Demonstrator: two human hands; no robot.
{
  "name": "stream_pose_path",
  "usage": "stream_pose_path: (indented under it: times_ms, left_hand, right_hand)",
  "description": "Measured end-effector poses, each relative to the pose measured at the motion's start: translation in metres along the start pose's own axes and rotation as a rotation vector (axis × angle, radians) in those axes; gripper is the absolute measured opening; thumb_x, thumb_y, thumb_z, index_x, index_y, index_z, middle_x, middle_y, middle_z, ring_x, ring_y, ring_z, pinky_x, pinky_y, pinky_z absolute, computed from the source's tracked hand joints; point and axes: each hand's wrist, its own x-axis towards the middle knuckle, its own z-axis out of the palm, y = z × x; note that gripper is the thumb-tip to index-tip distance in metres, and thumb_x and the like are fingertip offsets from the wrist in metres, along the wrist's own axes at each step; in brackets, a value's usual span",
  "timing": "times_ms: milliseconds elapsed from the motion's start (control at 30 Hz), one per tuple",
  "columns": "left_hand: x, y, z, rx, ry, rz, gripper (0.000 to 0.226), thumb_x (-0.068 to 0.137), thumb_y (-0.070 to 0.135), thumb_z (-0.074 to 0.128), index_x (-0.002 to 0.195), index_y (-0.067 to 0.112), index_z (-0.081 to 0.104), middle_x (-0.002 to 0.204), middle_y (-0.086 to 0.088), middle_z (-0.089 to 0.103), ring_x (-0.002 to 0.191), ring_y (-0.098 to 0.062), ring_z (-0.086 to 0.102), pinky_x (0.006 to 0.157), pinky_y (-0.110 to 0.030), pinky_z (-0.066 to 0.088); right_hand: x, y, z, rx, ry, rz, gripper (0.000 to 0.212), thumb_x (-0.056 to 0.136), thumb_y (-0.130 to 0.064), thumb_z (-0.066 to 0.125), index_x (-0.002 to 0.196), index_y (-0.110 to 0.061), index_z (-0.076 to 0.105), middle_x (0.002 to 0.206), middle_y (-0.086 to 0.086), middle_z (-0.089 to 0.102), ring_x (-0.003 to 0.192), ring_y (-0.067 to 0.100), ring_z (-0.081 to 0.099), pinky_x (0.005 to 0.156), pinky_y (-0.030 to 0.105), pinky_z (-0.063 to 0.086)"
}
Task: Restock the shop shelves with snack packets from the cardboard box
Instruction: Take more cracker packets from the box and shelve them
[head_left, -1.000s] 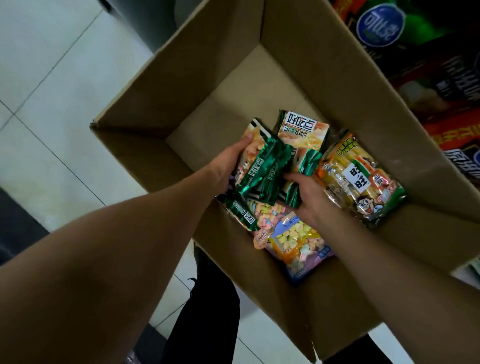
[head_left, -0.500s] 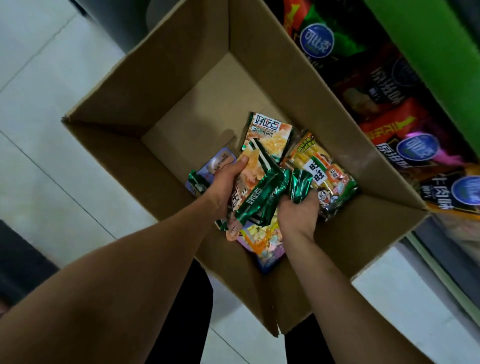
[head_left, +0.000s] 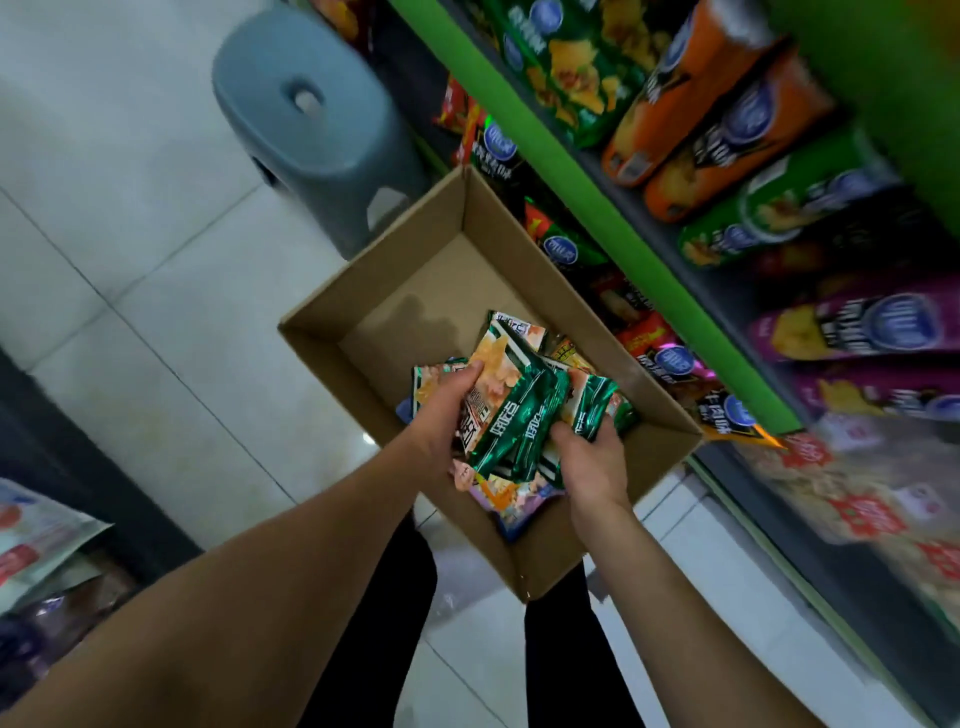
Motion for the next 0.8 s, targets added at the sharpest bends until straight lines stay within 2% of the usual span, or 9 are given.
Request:
stream_pose_path:
  times_ms: [67,167,233,300,400,500,667,733,800]
  left_hand:
    - [-0.046,0.020,0.018,0.089,0.032,-0.012,0.052,0.094,0.047,0.055,0.128,0.009,0.063,0.127,-0.022,0.065,0.118,-0.038,0.062,0.106,-0.052,0.046]
    - [-0.117,0.052,0.048,0.225,0.022,0.007,0.051,0.093,0.042,0.059,0.132,0.009,0.059,0.129,-0.016,0.063,0.122,-0.034,0.059,0.108,-0.050,0.043]
    - [-0.164,0.071,0.066,0.337,-0.021,0.024,0.048,0.088,0.044,0.063,0.125,0.012,0.062,0.117,-0.012,0.067,0.109,-0.029,0.064,0.096,-0.046,0.050]
    - [-0.206,0.086,0.080,0.436,-0.078,0.019,0.053,0.080,0.046,0.070,0.121,0.013,0.063,0.114,-0.011,0.069,0.104,-0.028,0.066,0.090,-0.046,0.053]
    - [-0.257,0.096,0.101,0.533,-0.149,-0.007,0.075,0.057,0.053,0.089,0.116,0.012,0.066,0.110,-0.009,0.072,0.097,-0.024,0.070,0.077,-0.037,0.058]
    - [-0.294,0.088,0.126,0.594,-0.211,-0.004,0.071,0.041,0.056,0.095,0.097,0.018,0.075,0.097,-0.003,0.077,0.082,-0.017,0.074,0.075,-0.032,0.054]
    - [-0.350,0.044,0.190,0.598,-0.231,0.059,0.037,0.061,0.051,0.085,0.078,0.019,0.081,0.087,-0.004,0.077,0.071,-0.016,0.072,0.059,-0.022,0.055]
    - [-0.371,0.017,0.223,0.601,-0.207,0.108,0.035,0.066,0.051,0.079,0.077,0.018,0.080,0.089,-0.004,0.076,0.076,-0.017,0.070,0.069,-0.024,0.055]
    - [-0.391,-0.010,0.260,0.609,-0.206,0.150,0.038,0.065,0.051,0.078,0.081,0.017,0.078,0.093,-0.005,0.075,0.084,-0.020,0.066,0.082,-0.028,0.050]
  right_hand:
    - [-0.039,-0.023,-0.020,0.019,-0.005,0.008,0.070,0.084,-0.029,0.063,0.149,-0.021,0.037,0.147,0.004,0.050,0.131,0.027,0.050,0.112,0.046,0.038]
    - [-0.095,-0.056,-0.049,0.077,-0.010,0.016,0.066,0.085,-0.031,0.063,0.147,-0.023,0.041,0.147,0.003,0.049,0.132,0.027,0.048,0.111,0.046,0.038]
    - [-0.131,-0.072,-0.069,0.133,-0.012,-0.026,0.059,0.089,-0.032,0.061,0.145,-0.025,0.043,0.140,-0.001,0.055,0.123,0.019,0.056,0.103,0.037,0.046]
    - [-0.164,-0.085,-0.088,0.202,-0.031,-0.047,0.052,0.093,-0.033,0.059,0.143,-0.027,0.046,0.122,-0.009,0.062,0.098,0.005,0.062,0.076,0.023,0.052]
    - [-0.208,-0.097,-0.119,0.300,-0.099,-0.037,0.040,0.095,-0.038,0.059,0.132,-0.030,0.050,0.116,-0.008,0.064,0.091,0.010,0.063,0.068,0.026,0.049]
    - [-0.242,-0.093,-0.157,0.415,-0.173,-0.074,0.016,0.097,-0.029,0.057,0.112,-0.030,0.059,0.097,-0.006,0.075,0.082,0.015,0.073,0.060,0.030,0.058]
    - [-0.287,-0.074,-0.238,0.474,-0.296,-0.209,0.025,0.097,-0.023,0.053,0.118,-0.019,0.064,0.109,0.009,0.074,0.099,0.028,0.072,0.072,0.040,0.060]
    - [-0.301,-0.064,-0.276,0.483,-0.289,-0.244,0.025,0.095,-0.025,0.054,0.116,-0.019,0.065,0.110,0.009,0.074,0.100,0.029,0.071,0.077,0.044,0.060]
    - [-0.314,-0.052,-0.317,0.511,-0.289,-0.294,0.024,0.095,-0.025,0.054,0.114,-0.017,0.066,0.106,0.009,0.075,0.094,0.027,0.073,0.067,0.040,0.060]
